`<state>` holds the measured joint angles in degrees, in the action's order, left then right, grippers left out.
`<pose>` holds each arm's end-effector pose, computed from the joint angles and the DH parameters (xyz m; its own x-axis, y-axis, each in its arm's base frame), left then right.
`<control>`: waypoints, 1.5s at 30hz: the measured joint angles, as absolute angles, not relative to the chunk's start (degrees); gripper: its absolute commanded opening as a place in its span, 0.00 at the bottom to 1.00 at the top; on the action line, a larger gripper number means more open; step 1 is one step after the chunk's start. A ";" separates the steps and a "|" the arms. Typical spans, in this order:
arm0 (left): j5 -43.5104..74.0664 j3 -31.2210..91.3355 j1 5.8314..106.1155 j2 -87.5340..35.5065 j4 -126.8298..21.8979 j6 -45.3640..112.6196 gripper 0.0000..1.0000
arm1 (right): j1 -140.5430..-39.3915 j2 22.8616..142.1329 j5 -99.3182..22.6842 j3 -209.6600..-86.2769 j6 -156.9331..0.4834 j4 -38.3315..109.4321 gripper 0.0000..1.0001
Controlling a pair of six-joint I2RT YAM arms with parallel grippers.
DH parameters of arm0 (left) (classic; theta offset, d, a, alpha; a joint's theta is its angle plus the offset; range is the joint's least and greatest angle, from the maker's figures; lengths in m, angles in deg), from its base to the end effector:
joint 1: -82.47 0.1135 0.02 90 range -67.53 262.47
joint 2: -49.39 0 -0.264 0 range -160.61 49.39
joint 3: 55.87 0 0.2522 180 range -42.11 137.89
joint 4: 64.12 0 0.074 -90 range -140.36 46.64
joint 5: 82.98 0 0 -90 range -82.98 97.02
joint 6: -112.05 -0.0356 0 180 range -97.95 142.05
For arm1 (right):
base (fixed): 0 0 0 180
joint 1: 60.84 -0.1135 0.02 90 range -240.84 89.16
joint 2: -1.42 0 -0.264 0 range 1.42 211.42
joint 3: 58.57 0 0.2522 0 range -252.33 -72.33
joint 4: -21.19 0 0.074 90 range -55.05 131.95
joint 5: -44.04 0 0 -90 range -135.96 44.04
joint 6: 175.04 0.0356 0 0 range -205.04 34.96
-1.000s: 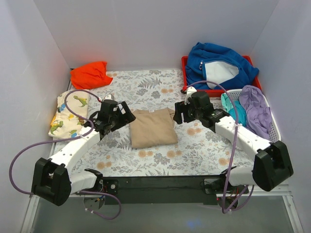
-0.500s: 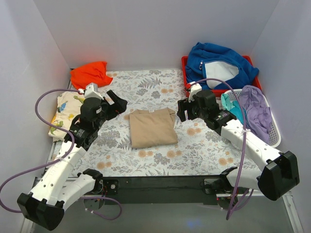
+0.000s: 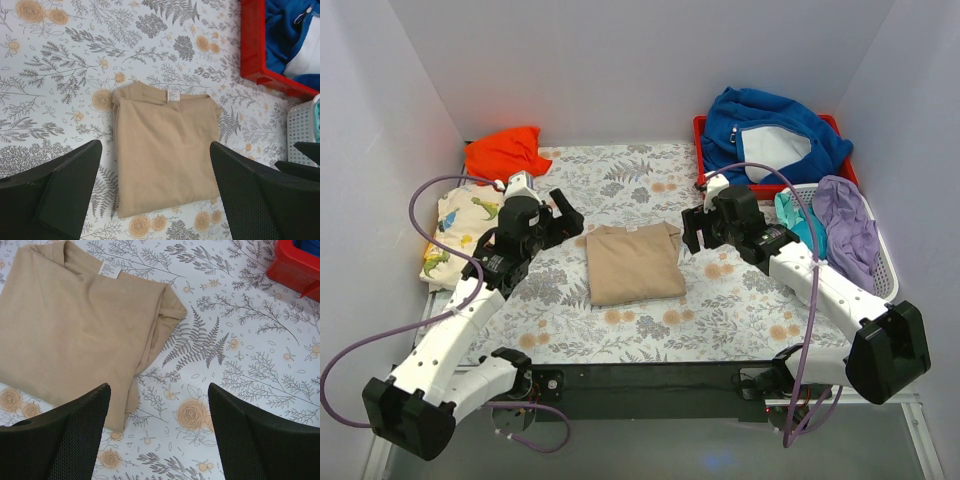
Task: Fold and stack the t-shirts
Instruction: Neatly place the folded tshirt to the corner
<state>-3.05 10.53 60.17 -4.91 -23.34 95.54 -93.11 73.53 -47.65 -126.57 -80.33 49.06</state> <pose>0.1950 -0.0732 0.3284 -0.3483 -0.8775 -0.3298 -0.3599 0.4500 -0.8173 0.2402 0.1504 0.2886 -0.4884 -0.2113 -0.8467 -0.4740 0.8788 0.0541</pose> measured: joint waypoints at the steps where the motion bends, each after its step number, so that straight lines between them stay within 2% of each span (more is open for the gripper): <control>1: -3.07 10.51 60.17 -5.65 -23.21 95.61 0.89 | -93.11 73.82 -47.50 -126.57 -80.48 49.06 0.84; 5: -3.00 6.95 60.17 -6.44 -24.91 96.35 0.89 | -93.11 74.21 -47.46 -126.57 -81.01 49.04 0.85; 14: -0.25 -10.91 60.17 -4.28 -31.58 100.33 0.89 | -93.05 76.33 -47.37 -126.57 -82.49 49.19 0.85; 15: -0.25 -11.87 60.17 -4.21 -31.99 100.53 0.86 | -92.96 76.48 -47.37 -126.57 -82.58 49.39 0.85; 24: -0.32 -16.29 60.17 -6.75 -39.53 102.08 0.89 | -92.67 77.18 -47.19 -126.57 -83.56 50.29 0.86; 37: 8.54 -24.70 60.17 -10.24 -54.07 104.81 0.89 | -92.30 77.27 -47.04 -126.22 -83.70 50.29 0.86; 43: 13.83 -25.14 60.12 -19.07 -66.11 105.92 0.89 | -92.02 77.27 -47.04 -125.85 -83.76 50.59 0.86; 45: 15.60 -24.42 59.75 -23.23 -71.14 106.27 0.83 | -91.98 77.27 -47.04 -125.85 -83.76 50.66 0.86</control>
<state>15.60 -24.42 59.75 -23.23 -71.14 106.27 -91.98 77.27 -47.04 -125.85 -83.76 50.66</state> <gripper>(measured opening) 0.881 0.854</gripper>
